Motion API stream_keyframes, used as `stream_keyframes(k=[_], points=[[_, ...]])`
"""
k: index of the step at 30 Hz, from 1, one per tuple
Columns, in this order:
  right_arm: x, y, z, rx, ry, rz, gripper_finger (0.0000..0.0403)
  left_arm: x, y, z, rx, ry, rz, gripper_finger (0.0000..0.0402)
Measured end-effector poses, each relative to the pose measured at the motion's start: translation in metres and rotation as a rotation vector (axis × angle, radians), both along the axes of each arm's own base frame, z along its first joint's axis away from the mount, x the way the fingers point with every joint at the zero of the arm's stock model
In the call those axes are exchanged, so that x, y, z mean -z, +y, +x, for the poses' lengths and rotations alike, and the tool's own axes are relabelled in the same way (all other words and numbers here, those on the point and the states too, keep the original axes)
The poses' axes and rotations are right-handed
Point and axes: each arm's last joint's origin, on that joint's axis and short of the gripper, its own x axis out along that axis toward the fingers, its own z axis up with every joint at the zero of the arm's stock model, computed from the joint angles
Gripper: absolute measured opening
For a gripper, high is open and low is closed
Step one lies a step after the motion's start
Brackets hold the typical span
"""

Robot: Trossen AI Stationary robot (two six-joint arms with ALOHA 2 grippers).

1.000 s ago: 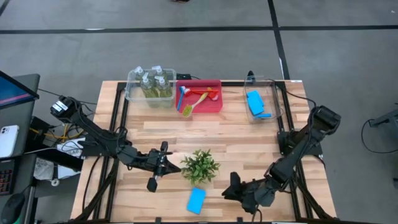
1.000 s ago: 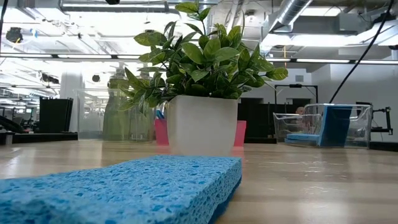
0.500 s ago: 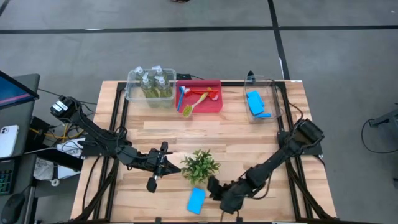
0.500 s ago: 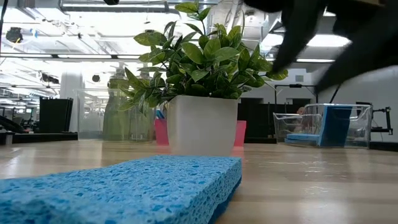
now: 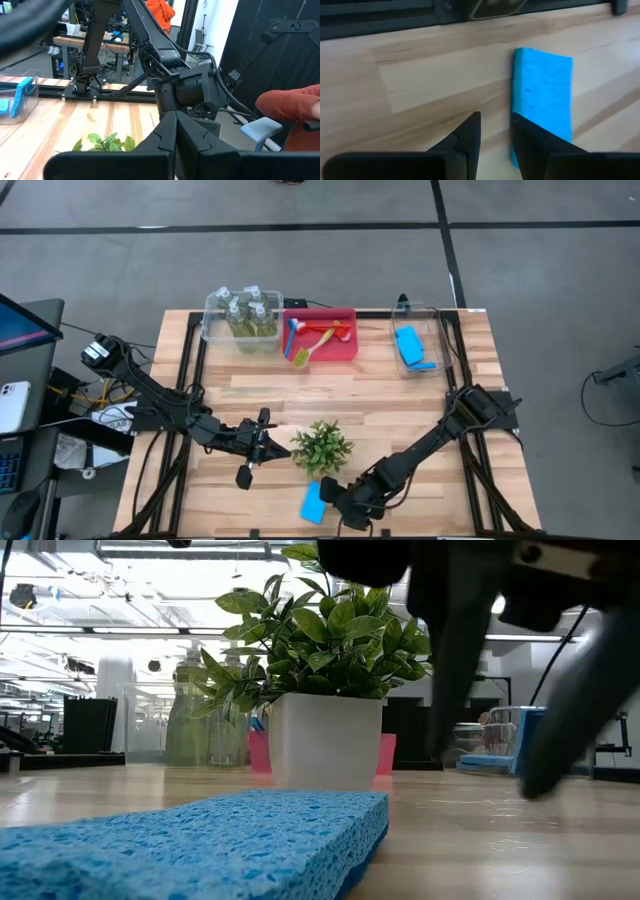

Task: Pick & Place Kitchen Sink Supplies
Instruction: Put the blue sponge into the transparent bin

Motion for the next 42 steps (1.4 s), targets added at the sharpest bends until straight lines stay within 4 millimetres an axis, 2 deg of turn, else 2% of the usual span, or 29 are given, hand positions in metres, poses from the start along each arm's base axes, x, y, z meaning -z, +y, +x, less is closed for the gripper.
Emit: stream_keyframes(k=[14,35,42], points=[[-0.004,-0.019,0.016,0.032,-0.028,0.026,0.0097,0.0,0.0,0.0,0.0,0.0,0.0,0.0004],[-0.004,-0.027,0.023,0.031,-0.027,0.074,0.0097,0.0,0.0,0.0,0.0,-0.001,0.004,0.0004],[0.022,-0.022,0.03,0.009,0.017,0.07,0.0097,0.0,0.0,0.0,-0.001,0.0,0.004,0.0004]])
